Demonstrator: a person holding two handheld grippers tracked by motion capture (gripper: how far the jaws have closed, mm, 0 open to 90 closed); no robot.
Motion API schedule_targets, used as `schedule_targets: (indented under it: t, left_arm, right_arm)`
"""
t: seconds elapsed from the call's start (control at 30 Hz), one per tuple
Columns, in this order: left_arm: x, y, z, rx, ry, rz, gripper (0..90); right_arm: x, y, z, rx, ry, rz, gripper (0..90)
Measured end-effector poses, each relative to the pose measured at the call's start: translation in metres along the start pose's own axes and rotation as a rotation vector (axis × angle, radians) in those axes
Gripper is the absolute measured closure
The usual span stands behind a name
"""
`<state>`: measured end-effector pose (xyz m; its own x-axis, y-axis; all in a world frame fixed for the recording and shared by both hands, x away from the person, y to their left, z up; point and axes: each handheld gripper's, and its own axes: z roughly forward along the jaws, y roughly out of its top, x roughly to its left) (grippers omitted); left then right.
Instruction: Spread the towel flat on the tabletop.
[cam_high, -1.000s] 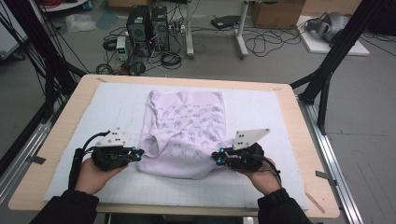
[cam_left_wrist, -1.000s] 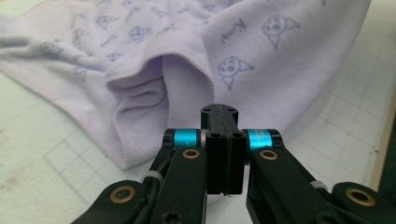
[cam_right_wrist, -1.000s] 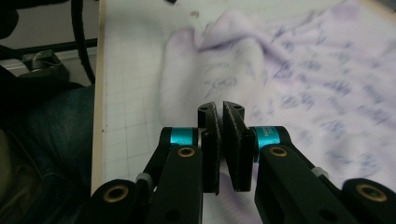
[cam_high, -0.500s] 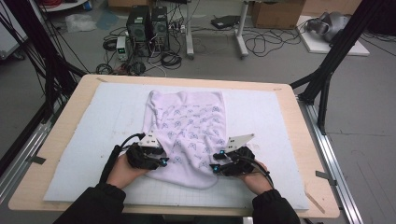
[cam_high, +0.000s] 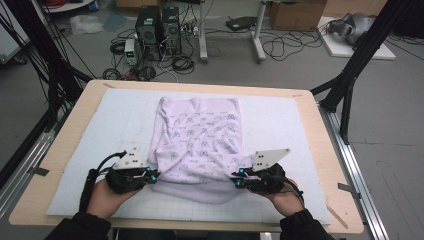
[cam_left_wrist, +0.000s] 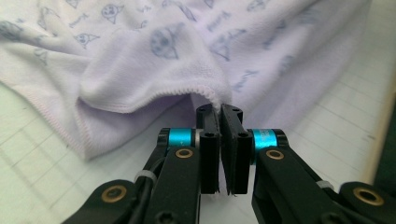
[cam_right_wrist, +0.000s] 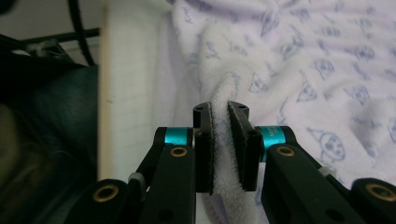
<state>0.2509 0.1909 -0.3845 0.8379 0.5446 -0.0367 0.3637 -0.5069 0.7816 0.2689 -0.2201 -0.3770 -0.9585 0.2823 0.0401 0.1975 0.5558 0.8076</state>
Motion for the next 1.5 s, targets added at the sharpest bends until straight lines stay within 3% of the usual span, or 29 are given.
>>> schedule_targets:
  t: [0.07, 0.13, 0.17, 0.2, 0.33, 0.47, 0.53, 0.57, 0.63, 0.7, 0.73, 0.77, 0.83, 0.9, 1.0, 1.17, 1.27, 1.3, 1.4, 1.5]
  left_arm:
    - [-0.007, 0.001, -0.014, -0.010, 0.005, 0.019, 85.6]
    - [-0.010, 0.004, -0.024, -0.027, -0.017, 0.036, 85.2]
    - [-0.011, 0.005, -0.026, -0.029, -0.033, 0.035, 83.3]
    - [-0.011, 0.007, -0.027, -0.031, -0.026, 0.046, 75.1]
    - [-0.006, 0.012, -0.012, -0.047, -0.026, 0.036, 55.6]
    - [0.005, 0.009, 0.022, -0.002, -0.038, 0.037, 54.0]
    - [0.011, 0.005, 0.039, 0.024, -0.045, 0.015, 54.0]
    - [0.014, 0.003, 0.046, 0.044, -0.043, 0.023, 54.1]
    - [0.017, -0.002, 0.059, 0.089, -0.062, 0.021, 57.3]
    - [0.017, -0.008, 0.069, 0.140, -0.088, 0.034, 67.4]
    - [0.015, -0.012, 0.069, 0.116, -0.077, 0.048, 72.4]
    - [0.014, -0.013, 0.068, 0.108, -0.077, 0.035, 76.0]
    - [0.016, -0.015, 0.066, 0.118, -0.121, 0.015, 87.4]
    - [0.014, -0.016, 0.062, 0.129, -0.127, 0.024, 87.9]
    - [0.007, -0.021, 0.050, 0.122, -0.117, 0.028, 88.3]
    - [-0.012, -0.034, 0.016, 0.103, -0.139, 0.028, 88.3]
    - [-0.027, -0.037, -0.008, 0.055, -0.180, 0.039, 88.1]
    - [-0.030, -0.037, -0.013, 0.040, -0.173, 0.045, 87.6]
    - [-0.027, -0.033, -0.016, 0.024, -0.142, 0.058, 75.3]
    - [-0.017, -0.028, -0.003, 0.023, -0.097, 0.054, 65.4]
  right_arm:
    - [0.009, 0.007, -0.009, -0.005, 0.054, -0.020, 81.7]
    - [0.020, 0.015, -0.018, -0.033, 0.099, -0.041, 78.9]
    - [0.023, 0.018, -0.021, -0.045, 0.130, -0.048, 72.0]
    - [0.024, 0.020, -0.023, -0.052, 0.129, -0.048, 66.1]
    - [0.012, 0.015, -0.018, -0.067, 0.079, -0.016, 59.4]
    - [-0.010, -0.011, 0.007, 0.021, -0.029, 0.017, 53.1]
    - [-0.017, -0.026, 0.021, 0.030, -0.048, 0.050, 52.4]
    - [-0.019, -0.032, 0.027, 0.050, -0.044, 0.060, 52.5]
    - [-0.017, -0.039, 0.036, 0.100, -0.062, 0.041, 55.7]
    - [-0.014, -0.041, 0.043, 0.159, -0.073, 0.003, 64.7]
    - [-0.013, -0.043, 0.047, 0.184, -0.066, -0.006, 70.0]
    - [-0.013, -0.043, 0.047, 0.169, -0.053, -0.003, 76.2]
    - [-0.013, -0.044, 0.048, 0.167, -0.015, 0.035, 86.4]
    - [-0.013, -0.043, 0.048, 0.166, 0.006, 0.054, 87.8]
    - [-0.004, -0.041, 0.045, 0.159, 0.033, 0.041, 88.1]
    - [0.030, -0.035, 0.029, 0.090, 0.100, 0.011, 88.2]
    - [0.054, -0.029, 0.016, 0.064, 0.158, -0.022, 86.7]
    - [0.060, -0.026, 0.011, 0.054, 0.166, -0.037, 83.5]
    - [0.063, -0.017, -0.001, 0.038, 0.091, -0.063, 71.5]
    - [0.046, -0.016, 0.002, 0.067, -0.001, -0.070, 63.1]
